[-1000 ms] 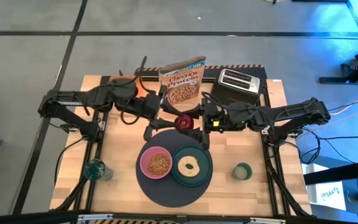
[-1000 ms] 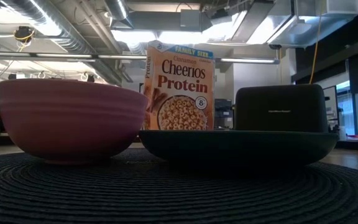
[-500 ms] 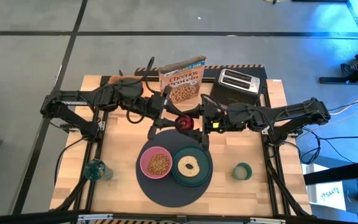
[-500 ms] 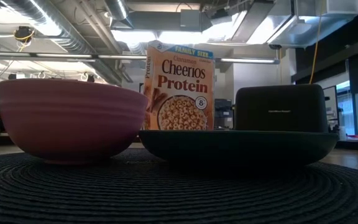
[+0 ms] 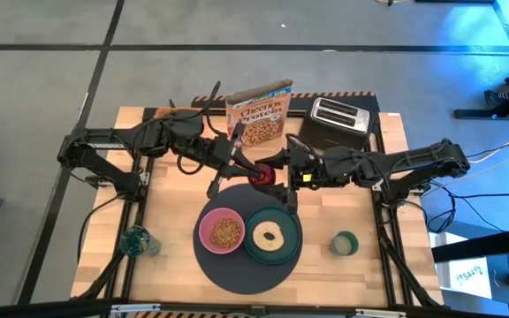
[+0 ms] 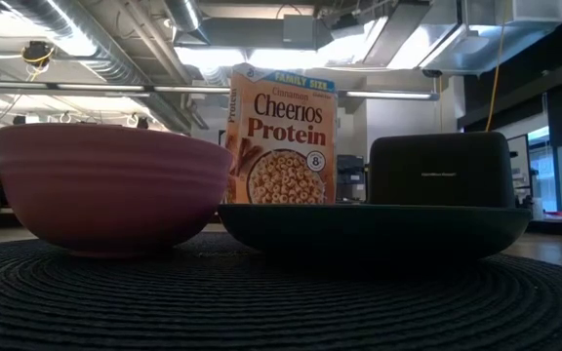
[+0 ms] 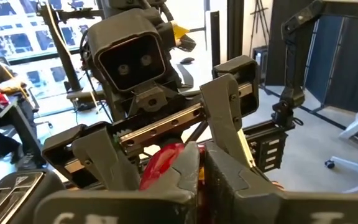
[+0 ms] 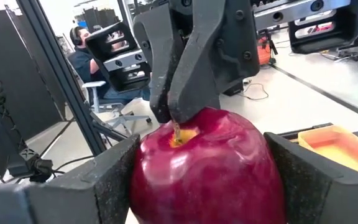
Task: Arrange a breakfast setting
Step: Put the apple on the green plate
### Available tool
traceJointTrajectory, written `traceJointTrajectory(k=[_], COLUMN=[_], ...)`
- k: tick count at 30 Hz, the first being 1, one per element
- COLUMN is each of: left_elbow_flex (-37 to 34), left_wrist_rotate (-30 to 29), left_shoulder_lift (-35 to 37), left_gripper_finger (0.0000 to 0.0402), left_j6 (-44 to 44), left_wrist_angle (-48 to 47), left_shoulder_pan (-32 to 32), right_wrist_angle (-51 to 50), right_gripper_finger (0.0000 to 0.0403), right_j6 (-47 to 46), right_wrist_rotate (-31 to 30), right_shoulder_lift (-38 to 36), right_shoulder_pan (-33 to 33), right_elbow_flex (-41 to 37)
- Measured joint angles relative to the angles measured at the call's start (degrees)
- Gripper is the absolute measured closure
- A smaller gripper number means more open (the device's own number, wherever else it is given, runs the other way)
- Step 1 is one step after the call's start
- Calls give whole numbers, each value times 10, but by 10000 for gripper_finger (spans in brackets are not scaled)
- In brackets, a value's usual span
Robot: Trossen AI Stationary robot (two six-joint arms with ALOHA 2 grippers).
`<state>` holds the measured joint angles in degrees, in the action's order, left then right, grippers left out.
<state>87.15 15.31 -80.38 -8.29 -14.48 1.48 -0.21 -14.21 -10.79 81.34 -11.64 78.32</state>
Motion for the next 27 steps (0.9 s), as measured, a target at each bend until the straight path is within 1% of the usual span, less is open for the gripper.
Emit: traceJointTrajectory(k=[2,4,6,10,13,18,20,22,24,27], left_elbow_flex=[0,0,-1,-1,-1,-11,-34,-72,-125,-218], left_wrist_rotate=[-8,-22,-28,-32,-56,-75,-77,-77,-77,-73], left_shoulder_lift=[2,6,12,28,42,43,39,35,29,19], left_gripper_finger=[397,397,398,399,399,400,400,401,401,401], left_j6=[5,19,36,52,52,52,50,50,50,43], left_wrist_angle=[0,-1,-3,-23,-50,-70,-51,-22,38,168], left_shoulder_pan=[0,1,1,5,18,44,55,62,67,69], right_wrist_angle=[0,6,12,18,17,-14,-43,-84,-121,-160], right_gripper_finger=[108,98,77,23,9,31,43,55,67,88], right_j6=[-1,-1,-1,-10,-25,-26,-40,-67,-88,-112], right_wrist_rotate=[-2,-4,-13,-44,-74,-125,-142,-161,-171,-174], right_shoulder_lift=[0,0,0,-9,-21,-50,-69,-88,-104,-123], right_shoulder_pan=[0,0,1,0,1,0,0,0,0,0], right_elbow_flex=[0,0,0,0,0,1,1,1,1,1])
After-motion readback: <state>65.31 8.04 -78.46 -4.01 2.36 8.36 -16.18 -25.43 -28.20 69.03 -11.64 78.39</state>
